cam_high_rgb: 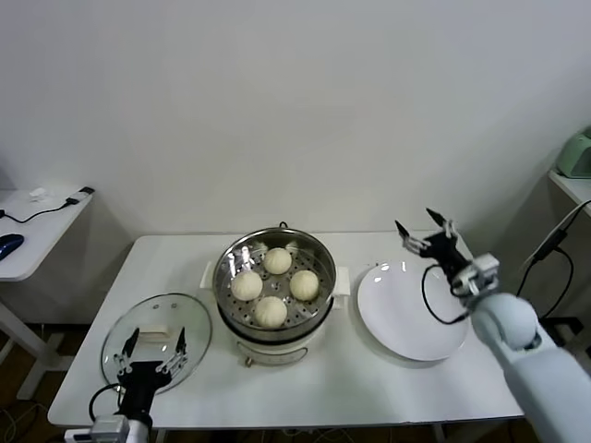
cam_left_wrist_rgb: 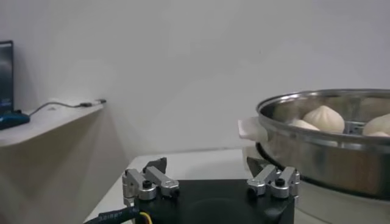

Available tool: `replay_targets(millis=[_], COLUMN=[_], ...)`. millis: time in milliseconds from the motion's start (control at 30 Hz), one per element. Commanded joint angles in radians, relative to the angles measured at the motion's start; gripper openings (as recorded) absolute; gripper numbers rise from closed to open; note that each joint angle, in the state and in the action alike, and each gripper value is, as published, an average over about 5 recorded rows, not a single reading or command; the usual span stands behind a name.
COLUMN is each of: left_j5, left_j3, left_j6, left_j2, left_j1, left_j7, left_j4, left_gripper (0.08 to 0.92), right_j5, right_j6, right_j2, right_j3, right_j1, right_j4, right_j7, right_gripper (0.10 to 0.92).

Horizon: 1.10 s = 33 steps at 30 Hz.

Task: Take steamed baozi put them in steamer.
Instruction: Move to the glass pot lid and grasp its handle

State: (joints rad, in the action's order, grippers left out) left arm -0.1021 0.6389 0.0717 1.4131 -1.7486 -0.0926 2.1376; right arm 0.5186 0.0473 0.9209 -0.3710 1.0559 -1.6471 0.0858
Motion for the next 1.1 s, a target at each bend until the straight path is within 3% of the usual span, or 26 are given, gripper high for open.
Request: replay_targets(millis=[33, 267, 533, 767, 1100], left_j5=[0.054, 0.252, 0.937, 1.283, 1.395], left_j3=[0.001, 0.01, 0.063, 0.058, 0.051], left_j6=[-0.052, -0.115, -0.255, -0.182, -0.103], left_j2=[-0.004, -0.02, -0.067, -0.102, -0.094], left_j1=[0.012, 0.023, 0.06, 0.083, 0.138], left_j7=[-0.01, -0.068, -0.287, -0.351, -0.36], left_j4=[-0.014, -0.075, -0.243, -0.392, -0.508], left_gripper=[0.823, 0.823, 0.823, 0.823, 0.823], right_j5=[-0.115, -0.133, -0.134, -0.114, -0.111], right_j6=[0.27, 0.288, 0.255, 0.2, 0.168], right_j2=[0.333, 0.356, 0.328, 0.315, 0.293], right_j3=[-0.282, -0.199, -0.147, -0.142, -0.14], right_j1=[0.411, 0.497, 0.506, 0.48, 0.471], right_j4=[-0.042, -0.039, -0.025, -0.008, -0.033], right_j7=[-0.02, -0.043, -0.087, -0.101, -0.128], right_gripper=[0.823, 0.823, 0.823, 0.823, 0.823])
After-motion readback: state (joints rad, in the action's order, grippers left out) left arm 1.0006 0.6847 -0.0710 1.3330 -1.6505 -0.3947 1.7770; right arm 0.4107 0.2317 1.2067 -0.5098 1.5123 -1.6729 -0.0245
